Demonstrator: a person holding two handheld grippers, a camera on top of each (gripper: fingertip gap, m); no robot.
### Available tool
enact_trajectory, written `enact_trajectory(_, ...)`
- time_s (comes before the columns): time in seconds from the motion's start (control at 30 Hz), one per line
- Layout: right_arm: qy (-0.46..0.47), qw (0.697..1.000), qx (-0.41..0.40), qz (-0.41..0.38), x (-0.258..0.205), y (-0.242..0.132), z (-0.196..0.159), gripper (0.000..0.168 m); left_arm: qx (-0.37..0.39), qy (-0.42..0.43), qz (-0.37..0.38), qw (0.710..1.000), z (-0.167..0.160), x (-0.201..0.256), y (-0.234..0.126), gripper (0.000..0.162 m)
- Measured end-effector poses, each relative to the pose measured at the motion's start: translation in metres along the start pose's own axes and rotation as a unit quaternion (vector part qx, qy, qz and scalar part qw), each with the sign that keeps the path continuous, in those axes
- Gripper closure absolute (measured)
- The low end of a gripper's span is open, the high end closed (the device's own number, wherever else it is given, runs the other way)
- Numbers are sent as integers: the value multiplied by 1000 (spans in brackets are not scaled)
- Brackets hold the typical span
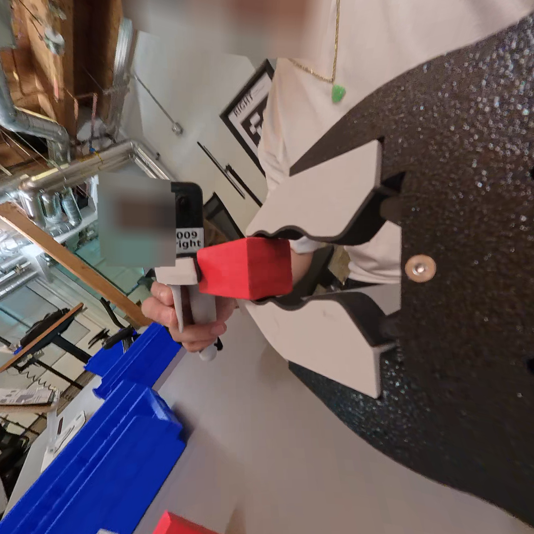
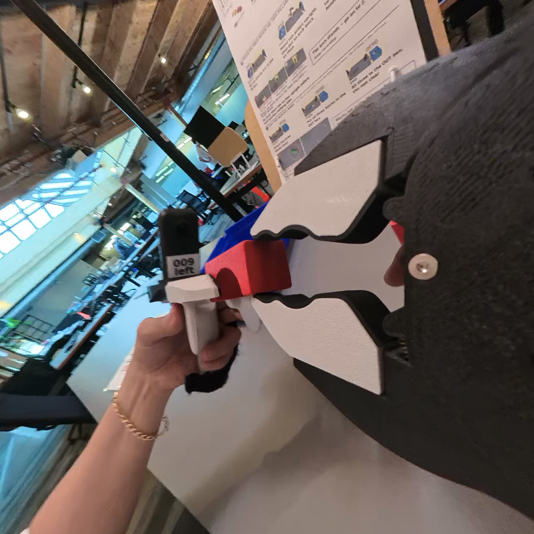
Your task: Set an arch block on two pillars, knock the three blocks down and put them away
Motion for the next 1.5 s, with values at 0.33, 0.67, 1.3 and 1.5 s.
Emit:
enact_trajectory(0.33, 187, 968, -51, 157, 38, -11, 4, 103, -98, 233, 224, 941, 5, 5, -1, 127)
enact_trajectory(0.67, 127, 942, -196, 241, 46, 13, 4, 123, -142, 318, 273, 896, 4, 7, 19, 127)
enact_trajectory(1.3, 88, 928, -236, 275, 38, 25, -8, 137, -142, 331, 291, 886, -1, -3, 16, 127)
enact_trajectory(1.5, 95, 925, -240, 278, 42, 27, -6, 137, -127, 326, 295, 889, -1, -2, 14, 127)
Point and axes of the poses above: each gripper's, where its closed fingertips meet, y out along the fingers, z out of its top, x = y × z across the jaws, the point moved 9 cm from there along -y, back along the fingers, and after that the axes turned 7 degrees about -x, right-handed, at the moved point
